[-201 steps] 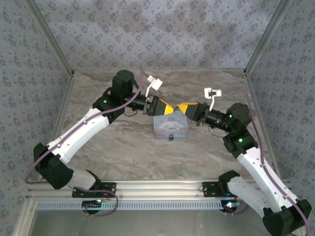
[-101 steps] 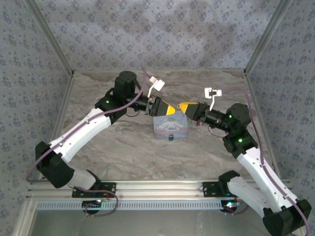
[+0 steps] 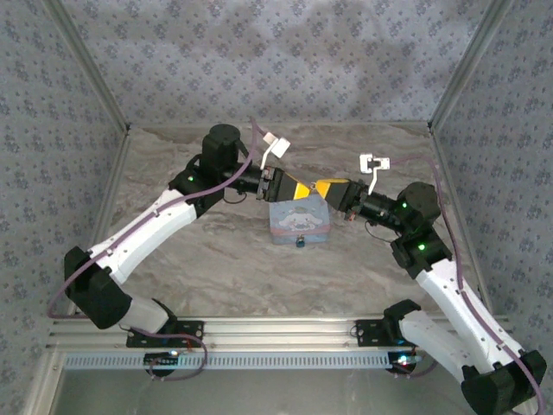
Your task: Unlock a padlock with a key
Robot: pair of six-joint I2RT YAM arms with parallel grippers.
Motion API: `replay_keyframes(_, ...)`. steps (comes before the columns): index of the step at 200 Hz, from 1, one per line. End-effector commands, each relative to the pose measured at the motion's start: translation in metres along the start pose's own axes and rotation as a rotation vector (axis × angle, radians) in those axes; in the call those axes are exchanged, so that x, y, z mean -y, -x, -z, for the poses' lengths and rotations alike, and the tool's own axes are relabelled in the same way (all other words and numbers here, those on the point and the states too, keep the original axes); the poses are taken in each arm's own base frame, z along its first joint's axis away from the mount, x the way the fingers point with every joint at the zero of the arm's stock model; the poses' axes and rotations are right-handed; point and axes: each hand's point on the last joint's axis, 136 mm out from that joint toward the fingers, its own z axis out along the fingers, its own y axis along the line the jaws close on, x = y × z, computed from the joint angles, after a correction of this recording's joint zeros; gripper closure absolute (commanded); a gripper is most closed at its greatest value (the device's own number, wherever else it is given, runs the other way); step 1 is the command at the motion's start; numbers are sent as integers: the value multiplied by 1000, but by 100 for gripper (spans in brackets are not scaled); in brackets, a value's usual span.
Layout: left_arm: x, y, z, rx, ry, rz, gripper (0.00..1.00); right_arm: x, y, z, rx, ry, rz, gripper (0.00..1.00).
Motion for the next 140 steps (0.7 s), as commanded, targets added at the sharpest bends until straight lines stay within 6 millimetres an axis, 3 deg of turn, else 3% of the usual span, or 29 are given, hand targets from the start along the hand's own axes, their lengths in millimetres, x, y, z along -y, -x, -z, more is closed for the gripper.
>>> replay_keyframes(1, 7, 1, -5, -6, -32, -30, 73, -7, 5, 3, 35, 19, 13, 100)
replay_keyframes(52, 4, -3, -10, -18, -35, -20, 75, -9, 7, 5, 49, 23, 14, 100)
replay_keyframes(93, 1, -3, -11, -17, -26, -11, 66, -10, 7, 6, 52, 25, 15, 100)
replay_keyframes(140, -1, -1, -13, -13, -25, -6, 76, -10, 7, 8, 59, 24, 17, 100)
